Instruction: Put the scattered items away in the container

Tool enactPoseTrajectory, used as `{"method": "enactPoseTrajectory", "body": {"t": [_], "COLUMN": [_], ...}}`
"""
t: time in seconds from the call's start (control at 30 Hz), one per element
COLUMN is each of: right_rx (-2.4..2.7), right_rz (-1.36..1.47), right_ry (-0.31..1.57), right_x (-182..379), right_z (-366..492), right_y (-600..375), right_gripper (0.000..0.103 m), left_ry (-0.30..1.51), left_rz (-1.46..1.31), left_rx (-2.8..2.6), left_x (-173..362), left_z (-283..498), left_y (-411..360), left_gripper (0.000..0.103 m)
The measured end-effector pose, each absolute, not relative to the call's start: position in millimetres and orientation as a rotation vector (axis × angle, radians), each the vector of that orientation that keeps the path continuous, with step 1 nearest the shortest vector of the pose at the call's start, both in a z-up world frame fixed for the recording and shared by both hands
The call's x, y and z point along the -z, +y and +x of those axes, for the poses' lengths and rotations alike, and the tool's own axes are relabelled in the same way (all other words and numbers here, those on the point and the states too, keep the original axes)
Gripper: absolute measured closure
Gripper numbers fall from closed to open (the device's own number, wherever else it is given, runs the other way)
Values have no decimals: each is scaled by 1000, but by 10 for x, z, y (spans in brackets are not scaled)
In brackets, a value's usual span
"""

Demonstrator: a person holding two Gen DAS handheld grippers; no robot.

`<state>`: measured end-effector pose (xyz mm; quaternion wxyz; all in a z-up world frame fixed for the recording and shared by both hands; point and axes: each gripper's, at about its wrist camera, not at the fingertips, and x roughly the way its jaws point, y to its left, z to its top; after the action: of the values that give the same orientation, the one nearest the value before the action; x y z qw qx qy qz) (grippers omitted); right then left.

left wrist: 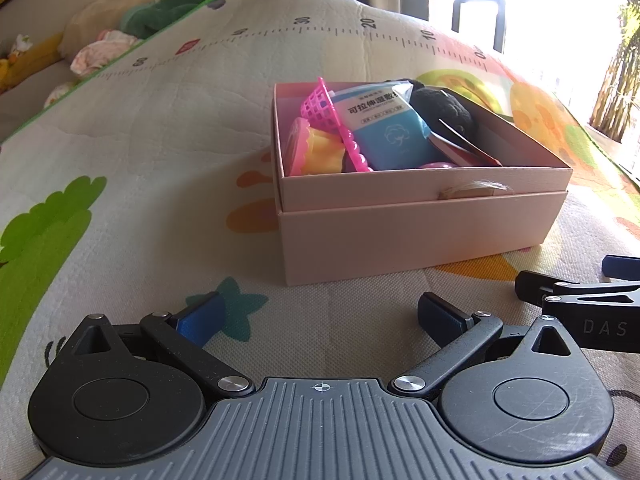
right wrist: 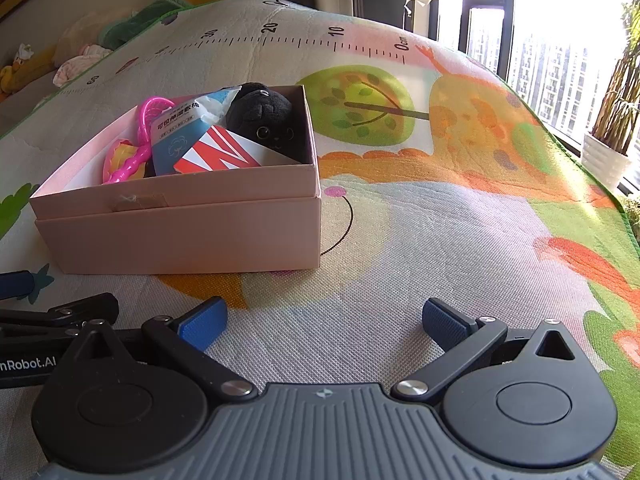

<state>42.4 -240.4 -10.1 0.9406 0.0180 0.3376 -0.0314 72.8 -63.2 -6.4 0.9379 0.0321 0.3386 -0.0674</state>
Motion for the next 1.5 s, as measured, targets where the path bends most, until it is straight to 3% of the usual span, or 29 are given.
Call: {"method": "enactPoseTrajectory", "body": {"t": [1.5], "right_rx": [67], "right_rz": [36], "right_ry": [689], "right_x": [159], "right_z": [405], "right_y": [-2355], "right_gripper": [0], "left_ry": [700], "left_rz": [57], "left_rx": [132], "left_x": [66], "left_z": [737], "left_y": [-623], "left_gripper": [0]}}
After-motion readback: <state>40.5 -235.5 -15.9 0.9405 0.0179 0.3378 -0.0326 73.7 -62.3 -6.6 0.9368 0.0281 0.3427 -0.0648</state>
